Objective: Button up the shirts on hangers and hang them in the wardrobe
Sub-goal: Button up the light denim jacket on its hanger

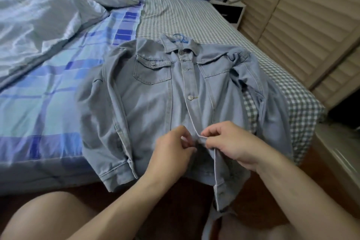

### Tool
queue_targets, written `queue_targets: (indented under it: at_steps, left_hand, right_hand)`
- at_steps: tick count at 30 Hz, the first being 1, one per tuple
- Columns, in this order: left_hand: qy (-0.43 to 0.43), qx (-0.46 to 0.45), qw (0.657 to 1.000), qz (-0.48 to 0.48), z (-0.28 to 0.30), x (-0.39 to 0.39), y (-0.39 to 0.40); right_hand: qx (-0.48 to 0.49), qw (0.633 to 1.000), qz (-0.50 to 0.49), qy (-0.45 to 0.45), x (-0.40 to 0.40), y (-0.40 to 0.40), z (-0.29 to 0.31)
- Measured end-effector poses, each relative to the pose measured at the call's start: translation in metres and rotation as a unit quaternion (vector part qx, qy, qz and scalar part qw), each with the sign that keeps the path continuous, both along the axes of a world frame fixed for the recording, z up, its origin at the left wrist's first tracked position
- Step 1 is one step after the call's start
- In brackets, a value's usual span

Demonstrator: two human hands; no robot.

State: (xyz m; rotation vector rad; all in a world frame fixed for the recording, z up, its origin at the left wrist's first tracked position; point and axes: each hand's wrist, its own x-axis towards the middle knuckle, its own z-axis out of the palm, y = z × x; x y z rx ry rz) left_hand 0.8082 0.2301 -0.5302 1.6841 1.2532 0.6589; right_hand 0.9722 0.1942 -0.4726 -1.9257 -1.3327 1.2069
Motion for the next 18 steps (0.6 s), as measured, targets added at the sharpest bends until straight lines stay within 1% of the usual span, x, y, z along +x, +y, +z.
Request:
queue_targets:
  at_steps: [2, 4, 6, 8, 10, 12, 15, 18]
  left_hand:
    - [-0.094, -0.082, 0.992, 0.020, -0.002, 0.004, -0.002]
    - [-0.159, -0.134, 0.976, 0.071, -0.007, 0.007, -0.004]
    - [-0.205, -0.191, 0.954, 0.103, -0.011, 0.008, -0.005]
    - [-0.202, -0.208, 0.950, 0.116, -0.017, 0.008, -0.005]
    - [-0.190, -0.188, 0.955, 0.125, -0.021, 0.010, -0.004]
    - [-0.195, -0.183, 0.953, 0.143, -0.023, 0.013, -0.003]
    - [-0.223, -0.202, 0.939, 0.166, -0.023, 0.018, -0.003]
    - [-0.273, -0.237, 0.920, 0.153, -0.015, 0.019, -0.012]
  right_hand:
    - [-0.010, 1.000, -0.008, 0.009, -0.005, 0.002, -0.002]
    - [-0.031, 0.998, -0.020, 0.046, -0.004, 0.005, -0.001]
    - [-0.055, 0.997, -0.025, 0.055, -0.001, 0.006, 0.000]
    - [-0.068, 0.996, -0.024, 0.055, 0.002, 0.006, -0.002]
    - [-0.078, 0.994, -0.037, 0.068, 0.005, 0.004, -0.004]
    - [-0.084, 0.991, -0.056, 0.092, 0.009, 0.002, -0.007]
    - [-0.079, 0.990, -0.061, 0.099, 0.012, -0.002, -0.011]
    - [-0.068, 0.991, -0.049, 0.107, 0.009, -0.004, -0.013]
